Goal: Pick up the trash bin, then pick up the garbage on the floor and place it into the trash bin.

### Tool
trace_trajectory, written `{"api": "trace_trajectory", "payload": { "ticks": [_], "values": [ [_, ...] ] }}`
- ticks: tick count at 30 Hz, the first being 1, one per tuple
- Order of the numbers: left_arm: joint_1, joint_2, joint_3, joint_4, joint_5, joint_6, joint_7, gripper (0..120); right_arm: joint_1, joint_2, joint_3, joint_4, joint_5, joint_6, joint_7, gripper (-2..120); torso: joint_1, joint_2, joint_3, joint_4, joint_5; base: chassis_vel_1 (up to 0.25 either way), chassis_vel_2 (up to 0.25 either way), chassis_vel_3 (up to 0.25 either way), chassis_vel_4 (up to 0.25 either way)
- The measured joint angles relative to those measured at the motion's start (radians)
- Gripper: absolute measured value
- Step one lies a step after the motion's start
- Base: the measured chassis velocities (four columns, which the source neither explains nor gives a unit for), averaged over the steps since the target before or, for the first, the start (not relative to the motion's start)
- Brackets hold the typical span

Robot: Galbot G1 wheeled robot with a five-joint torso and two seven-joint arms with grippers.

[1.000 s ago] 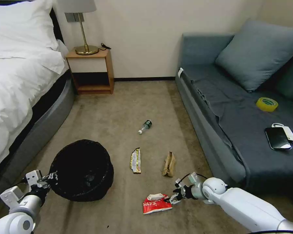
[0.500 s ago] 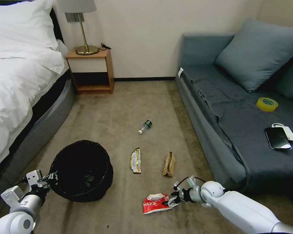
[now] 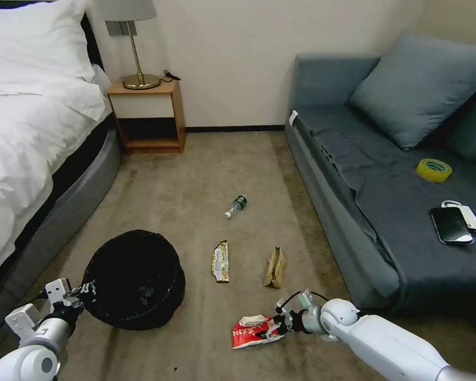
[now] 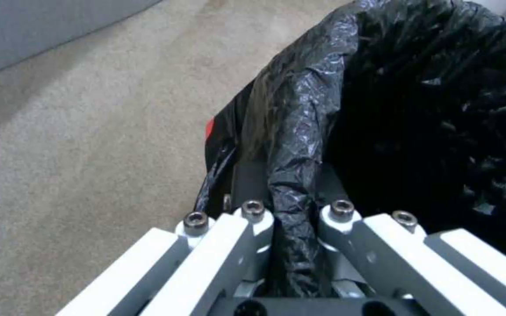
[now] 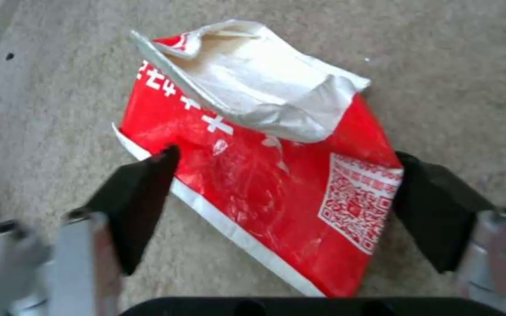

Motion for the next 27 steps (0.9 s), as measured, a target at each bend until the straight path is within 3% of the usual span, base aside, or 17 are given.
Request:
{"api": "trace_trajectory", "payload": {
  "ticks": [14,17,19,23,27],
  "values": [
    [0.0,0.003,-0.003,0.005,0.001,-0.005,0.005,4,-0.008,0.002,-0.003,-0.007,-0.006,0.035,0.0,29,0.0,0.0,0.0,-0.0001,0.0,0.0,0.0,0.0,0.0],
    [0.0,0.002,-0.003,0.004,0.001,-0.005,0.005,4,-0.009,0.001,-0.003,-0.005,-0.005,0.038,0.0,22,0.0,0.0,0.0,-0.0001,0.0,0.0,0.0,0.0,0.0],
    [0.0,0.002,-0.001,0.001,0.001,-0.005,0.005,4,-0.01,-0.001,0.005,0.006,-0.002,0.04,0.001,10,0.0,0.0,0.0,-0.0001,0.0001,0.0,0.0,0.0,0.0],
    [-0.002,0.001,0.008,-0.003,0.001,-0.002,0.003,4,-0.015,-0.008,0.036,0.026,0.001,0.043,0.006,0,0.0,0.0,0.0,0.0,0.0001,0.0,0.0,0.0,0.0],
    [-0.006,0.002,0.019,-0.009,0.002,0.003,0.0,4,-0.022,-0.018,0.083,0.055,0.011,0.048,0.023,0,0.0,0.0,0.0,-0.0001,0.0002,0.0,0.0,0.0,0.0]
  ]
}}
